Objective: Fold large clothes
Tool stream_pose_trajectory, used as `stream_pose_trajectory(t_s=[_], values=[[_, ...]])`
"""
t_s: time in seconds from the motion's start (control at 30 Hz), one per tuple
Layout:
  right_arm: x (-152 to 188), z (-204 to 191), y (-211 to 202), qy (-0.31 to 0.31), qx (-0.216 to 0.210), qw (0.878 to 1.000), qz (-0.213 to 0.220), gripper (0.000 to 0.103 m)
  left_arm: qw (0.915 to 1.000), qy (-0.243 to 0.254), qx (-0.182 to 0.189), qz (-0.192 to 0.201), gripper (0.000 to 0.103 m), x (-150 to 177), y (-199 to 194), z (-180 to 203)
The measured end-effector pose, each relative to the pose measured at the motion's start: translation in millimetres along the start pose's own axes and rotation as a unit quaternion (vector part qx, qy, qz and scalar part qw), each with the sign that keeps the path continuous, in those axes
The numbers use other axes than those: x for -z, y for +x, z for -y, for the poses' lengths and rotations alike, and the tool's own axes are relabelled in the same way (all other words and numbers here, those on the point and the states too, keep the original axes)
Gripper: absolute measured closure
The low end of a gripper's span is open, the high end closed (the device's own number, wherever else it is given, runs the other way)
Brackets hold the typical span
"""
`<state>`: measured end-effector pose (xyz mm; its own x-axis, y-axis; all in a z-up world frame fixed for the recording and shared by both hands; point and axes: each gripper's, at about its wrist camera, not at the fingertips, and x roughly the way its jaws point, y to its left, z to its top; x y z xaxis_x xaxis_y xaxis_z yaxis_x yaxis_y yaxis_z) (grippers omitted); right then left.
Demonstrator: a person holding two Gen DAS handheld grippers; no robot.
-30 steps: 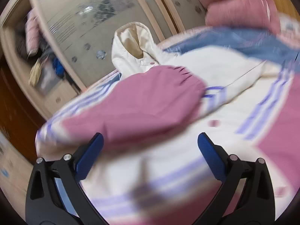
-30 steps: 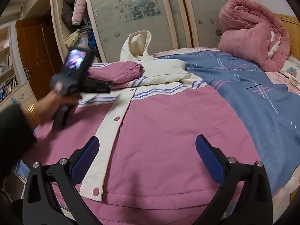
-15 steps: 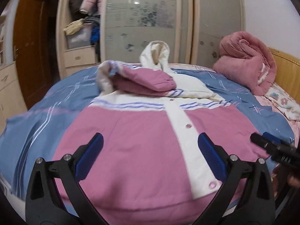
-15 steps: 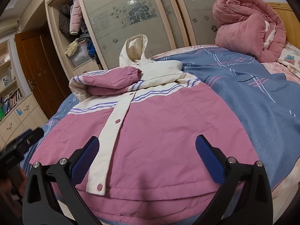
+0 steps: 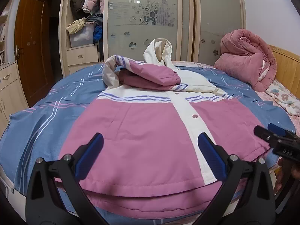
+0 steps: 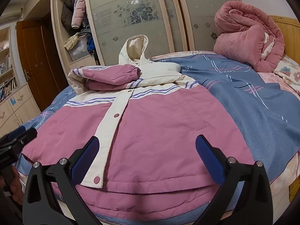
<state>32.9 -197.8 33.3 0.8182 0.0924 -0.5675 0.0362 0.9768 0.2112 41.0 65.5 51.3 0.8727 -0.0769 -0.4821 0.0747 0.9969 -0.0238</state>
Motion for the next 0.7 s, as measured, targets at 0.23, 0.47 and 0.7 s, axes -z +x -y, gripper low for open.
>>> stream_pose_trajectory(t_s=[0.23,0.47,0.7], values=[[2,-7,3,-0.014,0.005,1.0,0.002,0.001,1.0,0.001,0.005,0.006,0.002,-2,-2,-3],[2,-14,4,-0.029,0.005,1.0,0.003,0.001,1.0,0.001,0.004,0.006,0.002,-2,-1,-3],[1,-10,1,-0.026,0.007,1.0,0.006,0.001,1.0,0.001,0.007,0.004,0.002,-3,2,1]])
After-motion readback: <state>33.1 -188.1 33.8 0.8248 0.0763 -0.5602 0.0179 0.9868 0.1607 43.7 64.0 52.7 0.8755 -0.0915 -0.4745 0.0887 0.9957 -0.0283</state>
